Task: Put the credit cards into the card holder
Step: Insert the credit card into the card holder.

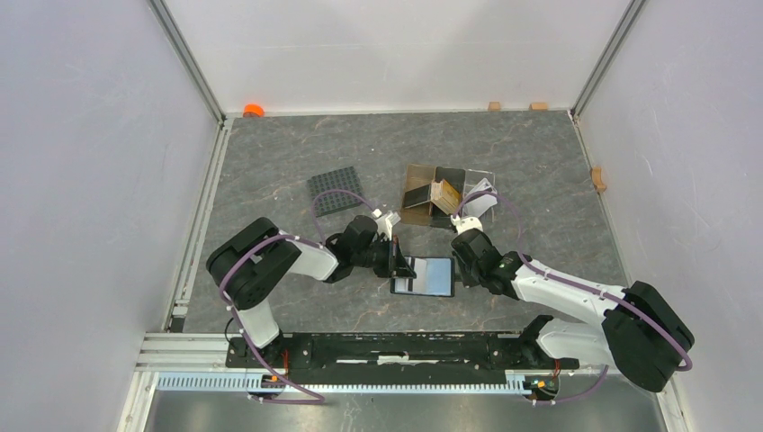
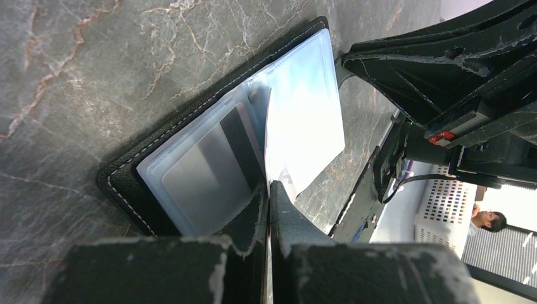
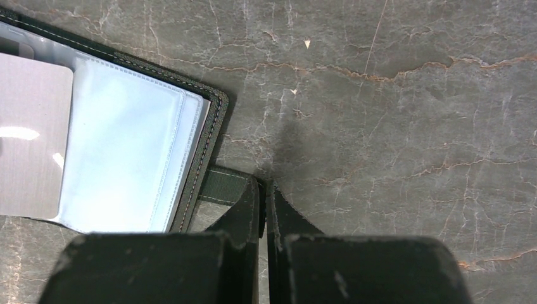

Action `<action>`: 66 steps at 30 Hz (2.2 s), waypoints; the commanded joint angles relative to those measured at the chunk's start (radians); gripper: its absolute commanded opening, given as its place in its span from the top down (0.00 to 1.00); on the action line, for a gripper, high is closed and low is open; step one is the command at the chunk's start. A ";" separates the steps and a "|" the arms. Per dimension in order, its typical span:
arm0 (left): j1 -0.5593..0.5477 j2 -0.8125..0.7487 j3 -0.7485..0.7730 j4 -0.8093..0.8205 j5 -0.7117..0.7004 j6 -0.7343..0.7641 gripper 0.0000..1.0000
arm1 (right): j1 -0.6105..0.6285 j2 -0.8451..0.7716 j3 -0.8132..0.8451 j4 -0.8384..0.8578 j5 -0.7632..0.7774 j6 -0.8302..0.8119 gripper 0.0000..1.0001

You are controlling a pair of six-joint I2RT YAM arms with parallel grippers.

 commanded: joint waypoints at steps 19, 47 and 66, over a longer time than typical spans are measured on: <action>-0.009 0.068 -0.008 0.019 -0.015 0.020 0.98 | 0.015 0.002 -0.007 -0.036 -0.027 0.028 1.00; -0.011 0.118 -0.069 0.223 -0.099 -0.147 0.98 | 0.056 0.025 -0.013 -0.037 -0.013 0.051 1.00; -0.011 0.219 -0.075 0.432 -0.063 -0.278 0.98 | 0.079 0.023 -0.062 -0.031 -0.039 0.072 1.00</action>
